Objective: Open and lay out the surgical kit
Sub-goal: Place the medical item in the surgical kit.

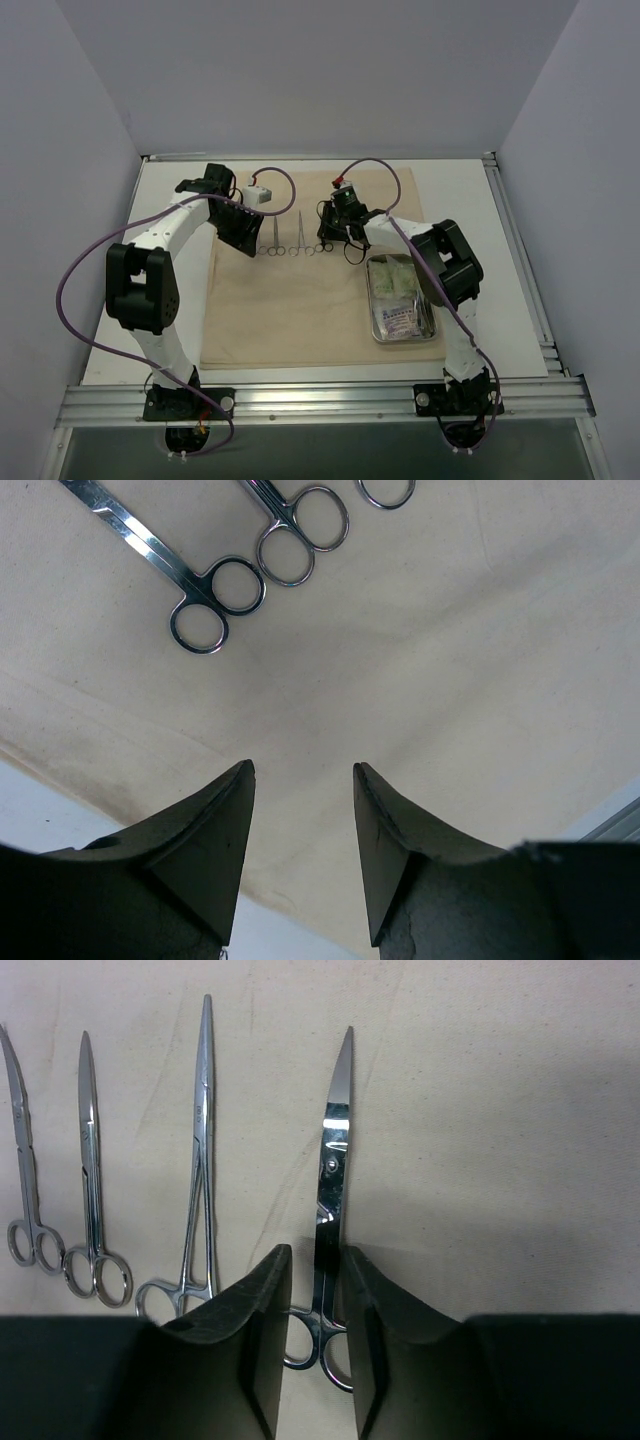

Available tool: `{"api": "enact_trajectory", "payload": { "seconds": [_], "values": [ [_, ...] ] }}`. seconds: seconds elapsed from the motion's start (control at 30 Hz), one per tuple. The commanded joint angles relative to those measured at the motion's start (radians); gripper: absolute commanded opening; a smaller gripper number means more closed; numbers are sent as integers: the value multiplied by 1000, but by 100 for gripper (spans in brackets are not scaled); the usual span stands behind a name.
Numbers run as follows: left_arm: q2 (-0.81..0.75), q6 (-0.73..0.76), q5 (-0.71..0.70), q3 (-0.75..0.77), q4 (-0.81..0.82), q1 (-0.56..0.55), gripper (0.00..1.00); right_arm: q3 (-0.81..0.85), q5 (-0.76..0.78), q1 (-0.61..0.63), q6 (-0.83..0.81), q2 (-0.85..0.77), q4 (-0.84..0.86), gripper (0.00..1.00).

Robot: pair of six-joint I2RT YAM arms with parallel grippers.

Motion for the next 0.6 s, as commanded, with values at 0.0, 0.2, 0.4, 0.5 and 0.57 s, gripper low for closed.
{"api": "enact_trajectory", "payload": {
  "seconds": [0.0, 0.2, 0.4, 0.5, 0.57],
  "values": [
    [-1, 22, 25, 30, -15, 8, 53, 2, 21, -5, -11, -38, -54, 26],
    [2, 25, 28, 39, -25, 8, 53, 27, 32, -5, -27, -56, -89, 31],
    [-6, 26, 29, 50, -37, 8, 53, 39, 93, 4, -46, -237, -166, 32],
    [-7, 25, 31, 59, -42, 8, 53, 39, 199, -4, -72, -355, -314, 29],
    [-7, 22, 32, 62, -43, 8, 53, 27, 280, -10, -74, -416, -469, 25]
  ]
}}
